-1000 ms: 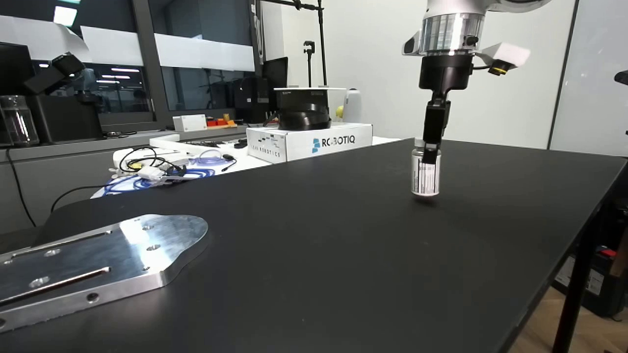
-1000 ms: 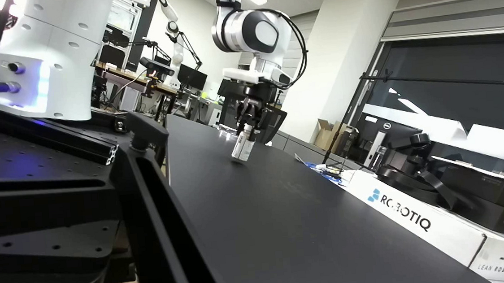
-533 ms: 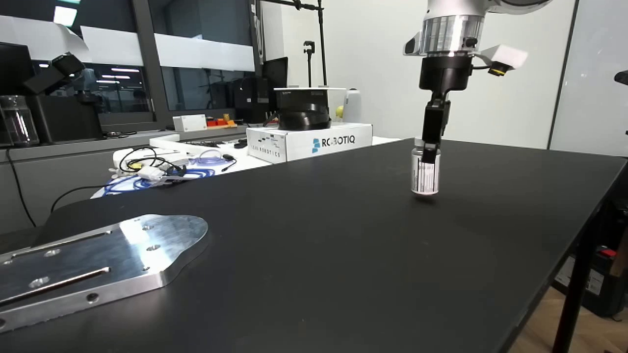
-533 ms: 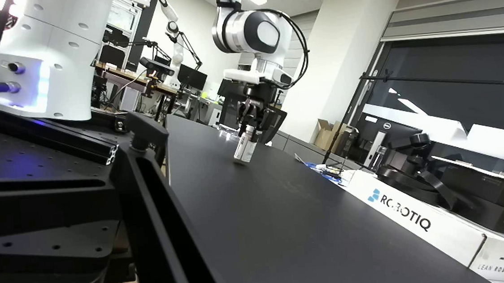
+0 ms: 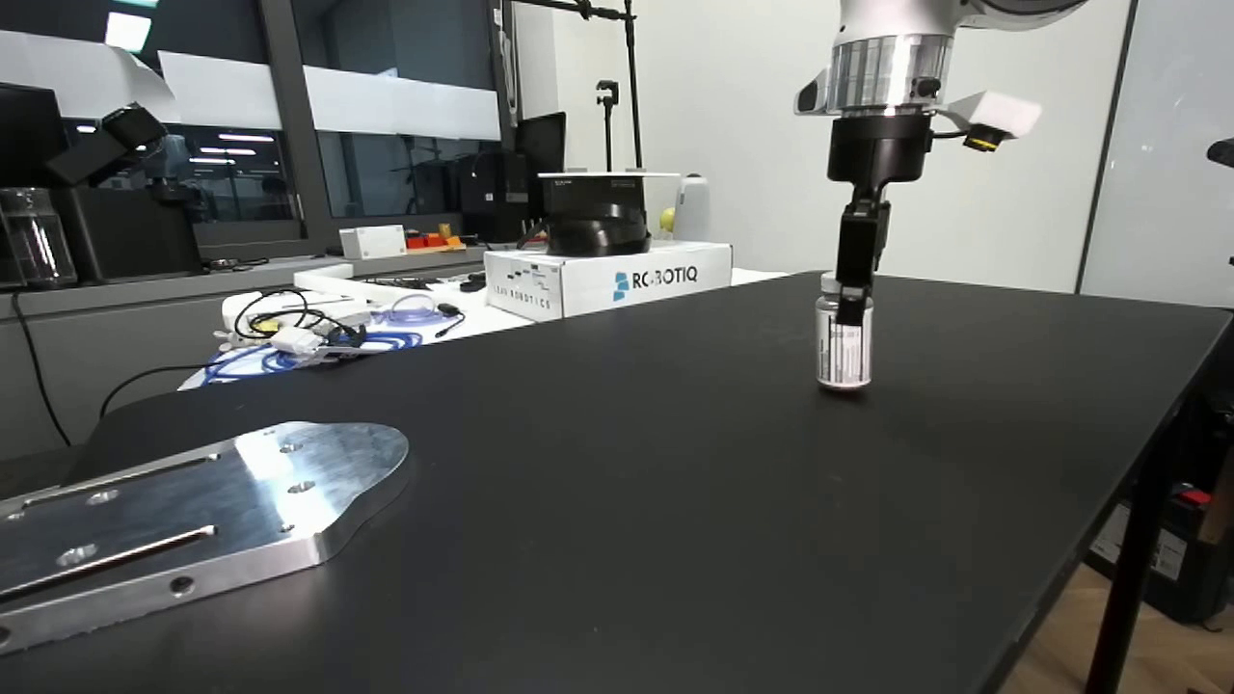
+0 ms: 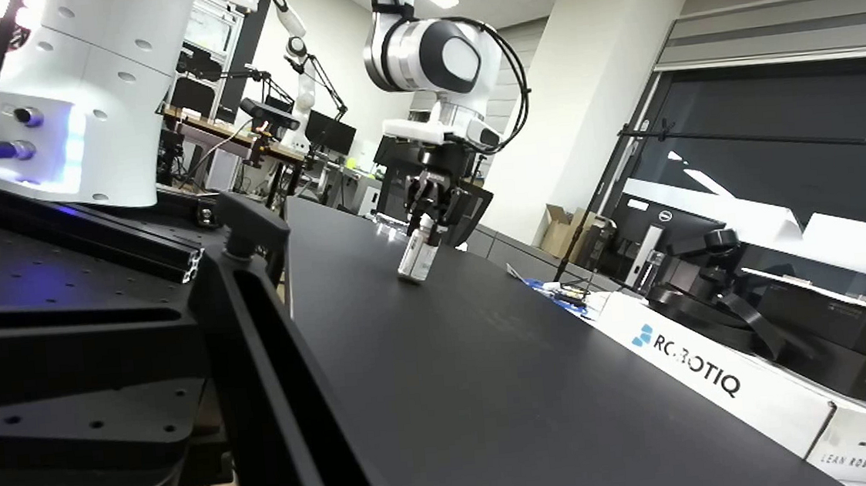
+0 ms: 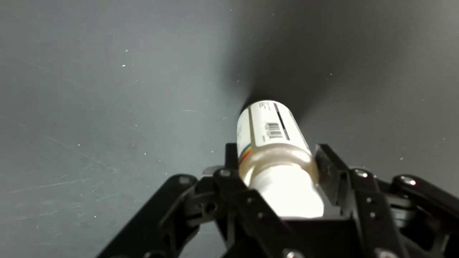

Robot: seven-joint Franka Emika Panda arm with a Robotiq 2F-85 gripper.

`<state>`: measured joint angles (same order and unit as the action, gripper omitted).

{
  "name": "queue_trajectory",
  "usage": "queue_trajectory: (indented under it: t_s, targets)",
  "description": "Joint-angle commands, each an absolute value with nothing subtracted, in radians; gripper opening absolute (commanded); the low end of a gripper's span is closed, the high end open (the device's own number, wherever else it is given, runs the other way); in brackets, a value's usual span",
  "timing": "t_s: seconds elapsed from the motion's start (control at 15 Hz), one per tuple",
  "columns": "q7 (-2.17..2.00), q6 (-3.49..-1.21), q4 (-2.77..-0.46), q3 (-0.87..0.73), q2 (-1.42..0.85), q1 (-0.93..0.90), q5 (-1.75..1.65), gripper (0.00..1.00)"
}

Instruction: Bring the bottle forward

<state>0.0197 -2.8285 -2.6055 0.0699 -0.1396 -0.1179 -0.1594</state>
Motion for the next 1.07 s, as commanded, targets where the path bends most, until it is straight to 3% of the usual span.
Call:
queue_trajectory:
  t_s: [0.0,0.13,0.27,0.6,1.0]
  targets:
    - [-0.011,-2.792,-2.585,0.069,-0.147,-0.124,-0.164,0.81]
    - [0.006,-2.797,-2.585,0.079,-0.151,-0.120,-0.143,0.94]
    - [0.003,-2.816,-2.585,0.079,-0.153,-0.121,-0.147,1.00]
    - [0.020,-2.612,-2.602,0.138,0.096,-0.140,-0.054,1.00]
    - [0.036,-2.394,-2.556,0.159,0.189,-0.172,-0.011,1.00]
